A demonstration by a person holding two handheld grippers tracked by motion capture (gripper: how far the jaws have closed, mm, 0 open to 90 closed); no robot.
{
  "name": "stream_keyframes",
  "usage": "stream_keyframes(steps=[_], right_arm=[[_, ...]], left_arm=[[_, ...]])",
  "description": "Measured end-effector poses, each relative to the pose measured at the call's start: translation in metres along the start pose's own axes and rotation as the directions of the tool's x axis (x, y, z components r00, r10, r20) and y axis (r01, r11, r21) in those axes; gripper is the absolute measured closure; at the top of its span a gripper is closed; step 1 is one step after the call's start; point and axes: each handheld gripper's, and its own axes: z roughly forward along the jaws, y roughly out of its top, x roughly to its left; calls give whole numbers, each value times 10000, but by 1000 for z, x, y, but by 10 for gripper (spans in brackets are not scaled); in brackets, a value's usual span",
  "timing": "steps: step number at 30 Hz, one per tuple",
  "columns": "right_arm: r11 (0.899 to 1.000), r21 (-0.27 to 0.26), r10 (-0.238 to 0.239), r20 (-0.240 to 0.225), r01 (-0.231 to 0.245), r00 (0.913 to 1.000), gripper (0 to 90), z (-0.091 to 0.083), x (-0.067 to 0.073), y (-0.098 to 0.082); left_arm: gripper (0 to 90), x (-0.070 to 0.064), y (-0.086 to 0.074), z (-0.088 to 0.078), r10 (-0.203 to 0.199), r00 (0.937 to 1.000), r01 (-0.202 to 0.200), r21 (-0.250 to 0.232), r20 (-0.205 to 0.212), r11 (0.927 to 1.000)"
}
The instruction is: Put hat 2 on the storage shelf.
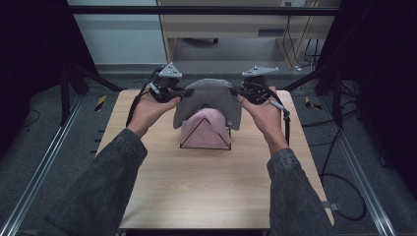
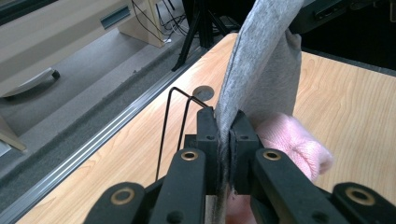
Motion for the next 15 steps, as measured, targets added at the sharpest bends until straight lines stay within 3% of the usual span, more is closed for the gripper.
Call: stream_keyframes(steps=[15], right_arm=[[9997, 257, -21, -67, 23, 10000, 886, 11, 1, -9]], left_arm=[[851, 1, -14, 10, -315, 9995, 314, 117, 89, 9994]])
